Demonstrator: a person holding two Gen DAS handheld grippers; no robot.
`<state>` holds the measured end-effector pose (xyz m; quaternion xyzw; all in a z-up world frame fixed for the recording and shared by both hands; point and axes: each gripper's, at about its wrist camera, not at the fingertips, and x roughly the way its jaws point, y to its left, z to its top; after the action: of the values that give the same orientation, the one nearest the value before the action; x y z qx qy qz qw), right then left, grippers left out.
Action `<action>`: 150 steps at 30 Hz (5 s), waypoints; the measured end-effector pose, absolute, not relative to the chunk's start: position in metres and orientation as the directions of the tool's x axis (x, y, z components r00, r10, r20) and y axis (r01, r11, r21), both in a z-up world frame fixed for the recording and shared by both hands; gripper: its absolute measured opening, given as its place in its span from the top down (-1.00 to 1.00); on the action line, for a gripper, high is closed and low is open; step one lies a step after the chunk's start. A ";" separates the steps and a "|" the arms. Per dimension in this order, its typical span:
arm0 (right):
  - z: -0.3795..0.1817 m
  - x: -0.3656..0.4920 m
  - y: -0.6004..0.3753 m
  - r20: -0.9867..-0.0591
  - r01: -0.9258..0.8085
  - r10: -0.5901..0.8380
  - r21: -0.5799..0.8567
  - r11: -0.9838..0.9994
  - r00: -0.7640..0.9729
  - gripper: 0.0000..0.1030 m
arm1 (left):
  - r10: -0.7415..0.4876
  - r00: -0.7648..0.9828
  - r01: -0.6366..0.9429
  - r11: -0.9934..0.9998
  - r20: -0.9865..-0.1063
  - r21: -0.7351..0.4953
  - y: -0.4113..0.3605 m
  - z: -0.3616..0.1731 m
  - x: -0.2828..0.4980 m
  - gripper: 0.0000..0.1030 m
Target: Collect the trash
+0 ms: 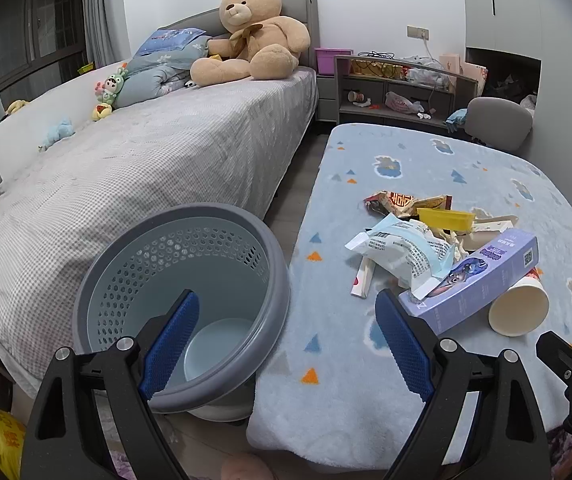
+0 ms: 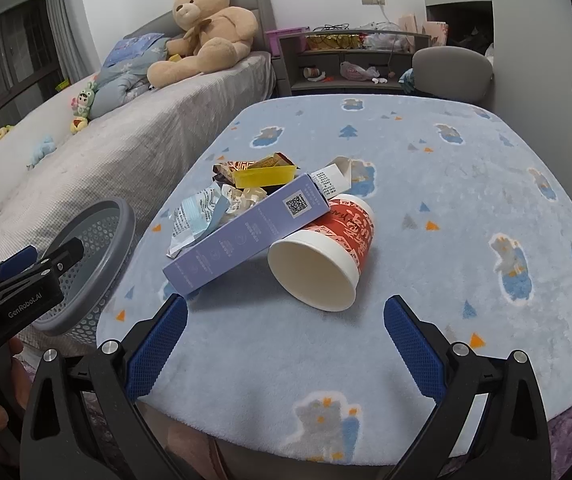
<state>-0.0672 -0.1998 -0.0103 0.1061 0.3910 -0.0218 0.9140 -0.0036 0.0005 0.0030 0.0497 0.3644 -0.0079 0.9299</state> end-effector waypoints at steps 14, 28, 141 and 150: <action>-0.010 -0.068 -0.202 -0.721 0.125 0.039 0.172 0.977 0.692 -0.88 | 0.009 0.739 0.051 0.996 -0.674 0.069 0.003 0.007 -0.004 -0.66; -0.007 -0.070 -0.205 -0.711 0.130 0.036 0.178 0.975 0.702 -0.88 | 0.015 0.737 0.051 0.996 -0.675 0.078 0.003 0.006 -0.004 -0.66; -0.024 -0.058 -0.277 -0.717 0.205 -0.007 0.189 0.960 0.697 -0.53 | -0.064 0.634 0.137 0.990 -0.770 0.031 -0.043 -0.014 0.035 -0.66; -0.037 -0.049 -0.278 -0.719 0.160 0.057 0.230 0.960 0.692 -0.53 | -0.071 0.577 0.126 0.992 -0.814 0.002 -0.068 -0.029 0.074 -0.66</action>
<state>-0.0491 -0.2784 -0.0367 0.1388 0.3912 -0.0285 0.9093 0.0744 -0.0679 -0.0287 0.0298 0.4568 -0.0555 0.8873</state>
